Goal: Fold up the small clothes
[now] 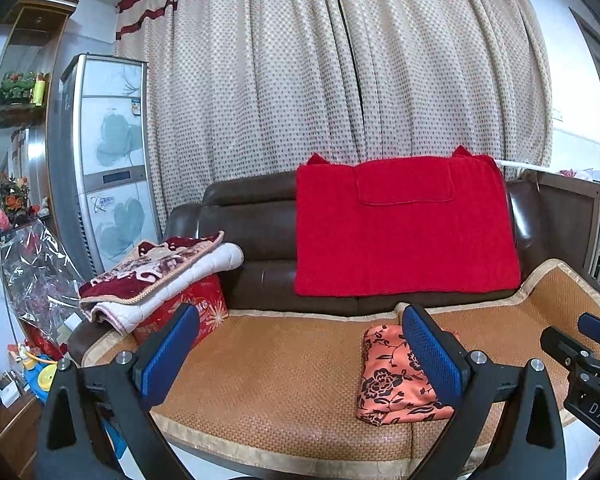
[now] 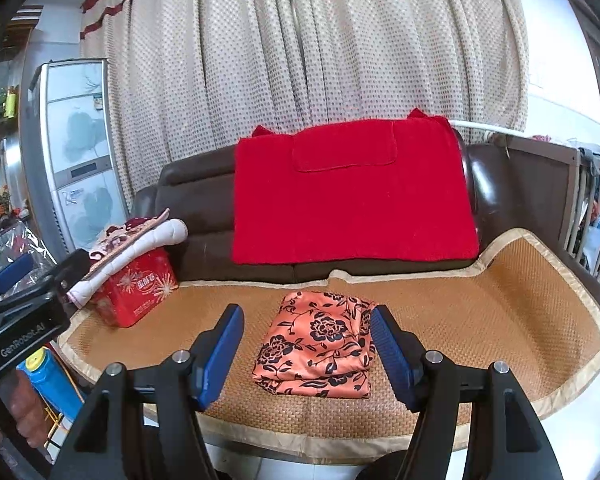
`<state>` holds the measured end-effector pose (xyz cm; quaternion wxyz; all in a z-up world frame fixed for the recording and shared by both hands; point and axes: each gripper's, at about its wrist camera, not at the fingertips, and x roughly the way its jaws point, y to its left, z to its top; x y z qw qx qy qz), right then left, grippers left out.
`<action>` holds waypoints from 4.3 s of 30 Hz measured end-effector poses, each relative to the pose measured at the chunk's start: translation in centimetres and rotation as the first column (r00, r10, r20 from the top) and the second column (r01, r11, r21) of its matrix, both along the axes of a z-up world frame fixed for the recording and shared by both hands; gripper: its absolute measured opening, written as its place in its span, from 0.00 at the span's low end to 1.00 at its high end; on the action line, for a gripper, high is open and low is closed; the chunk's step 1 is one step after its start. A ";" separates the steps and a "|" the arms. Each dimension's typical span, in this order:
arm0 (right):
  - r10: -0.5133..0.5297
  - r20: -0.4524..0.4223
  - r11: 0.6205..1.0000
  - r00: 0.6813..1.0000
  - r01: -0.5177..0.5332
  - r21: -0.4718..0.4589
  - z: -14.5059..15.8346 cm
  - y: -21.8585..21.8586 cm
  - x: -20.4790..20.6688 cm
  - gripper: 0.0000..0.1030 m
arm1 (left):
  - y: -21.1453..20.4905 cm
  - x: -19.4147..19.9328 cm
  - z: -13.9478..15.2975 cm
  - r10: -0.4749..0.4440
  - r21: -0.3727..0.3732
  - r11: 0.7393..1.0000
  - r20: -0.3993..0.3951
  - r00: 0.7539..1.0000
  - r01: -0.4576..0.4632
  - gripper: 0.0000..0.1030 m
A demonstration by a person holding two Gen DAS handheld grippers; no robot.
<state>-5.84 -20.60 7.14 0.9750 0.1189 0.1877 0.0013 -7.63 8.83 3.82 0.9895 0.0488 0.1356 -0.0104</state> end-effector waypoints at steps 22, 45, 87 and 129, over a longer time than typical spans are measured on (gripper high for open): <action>0.024 -0.017 0.999 1.000 -0.025 -0.048 0.8 3.0 -0.7 0.68 | 2.5 -2.8 1.2 0.029 -0.015 0.999 0.047 0.998 -0.028 0.98; -0.009 -0.013 0.997 1.000 0.008 -0.073 1.9 3.1 0.1 0.68 | 2.6 -2.7 1.8 0.019 -0.020 1.000 0.060 0.998 -0.018 0.98; -0.039 -0.096 0.997 0.995 0.032 -0.072 -0.1 1.6 8.2 0.68 | -0.5 6.0 -0.7 0.007 0.000 1.000 -0.065 0.998 -0.007 0.98; -0.034 -0.219 0.997 0.975 0.019 -0.069 -5.4 0.4 18.9 0.67 | 2.2 18.7 -6.8 -0.038 -0.134 0.991 -0.219 0.975 0.009 0.98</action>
